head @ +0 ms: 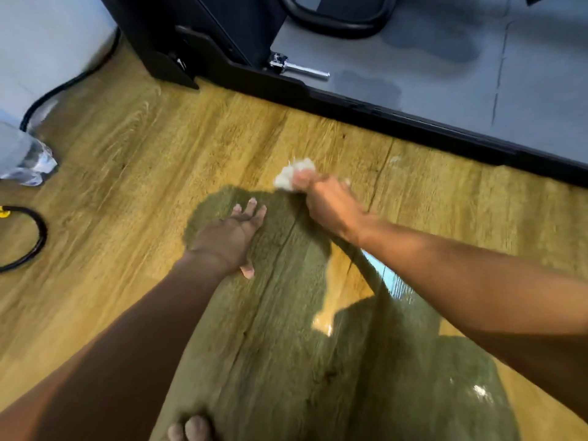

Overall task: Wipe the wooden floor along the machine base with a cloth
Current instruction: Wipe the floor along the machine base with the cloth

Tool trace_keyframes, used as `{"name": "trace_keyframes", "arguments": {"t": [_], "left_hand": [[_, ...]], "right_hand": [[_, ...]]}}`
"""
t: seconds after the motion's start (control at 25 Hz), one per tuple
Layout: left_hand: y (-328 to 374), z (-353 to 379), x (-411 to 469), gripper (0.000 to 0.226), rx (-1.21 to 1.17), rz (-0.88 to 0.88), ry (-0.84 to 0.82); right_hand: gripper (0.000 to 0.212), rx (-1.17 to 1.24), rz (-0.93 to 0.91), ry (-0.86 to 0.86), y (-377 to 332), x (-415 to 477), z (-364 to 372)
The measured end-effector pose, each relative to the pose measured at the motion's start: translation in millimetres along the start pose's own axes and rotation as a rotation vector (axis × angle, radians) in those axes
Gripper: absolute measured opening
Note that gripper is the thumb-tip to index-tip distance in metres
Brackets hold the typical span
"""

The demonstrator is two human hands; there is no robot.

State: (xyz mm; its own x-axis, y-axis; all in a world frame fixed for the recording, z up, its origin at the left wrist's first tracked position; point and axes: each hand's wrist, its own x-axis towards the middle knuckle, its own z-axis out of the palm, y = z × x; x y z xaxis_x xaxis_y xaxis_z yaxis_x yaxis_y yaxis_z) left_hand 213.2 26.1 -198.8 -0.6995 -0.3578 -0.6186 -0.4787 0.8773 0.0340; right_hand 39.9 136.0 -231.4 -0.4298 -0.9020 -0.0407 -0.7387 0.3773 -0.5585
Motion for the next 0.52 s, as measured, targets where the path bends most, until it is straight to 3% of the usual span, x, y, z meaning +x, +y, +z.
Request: {"name": "trace_keyframes", "arguments": {"t": [0.16,0.36,0.44,0.52], "left_hand": [[1,0,6,0.130,0.045,0.019,-0.022],[6,-3,7,0.127,0.071,0.019,-0.042],[7,-4,7,0.126,0.081,0.027,-0.046],[5,-2,8,0.126,0.077,0.030,-0.048]], "right_hand": [[0.045,-0.215,-0.318,-0.118,20,-8,16],[0.051,-0.199,0.018,0.042,39,79,-12],[0.054,-0.274,-0.062,0.028,26,68,5],[0.051,-0.280,-0.289,-0.021,20,47,13]]}}
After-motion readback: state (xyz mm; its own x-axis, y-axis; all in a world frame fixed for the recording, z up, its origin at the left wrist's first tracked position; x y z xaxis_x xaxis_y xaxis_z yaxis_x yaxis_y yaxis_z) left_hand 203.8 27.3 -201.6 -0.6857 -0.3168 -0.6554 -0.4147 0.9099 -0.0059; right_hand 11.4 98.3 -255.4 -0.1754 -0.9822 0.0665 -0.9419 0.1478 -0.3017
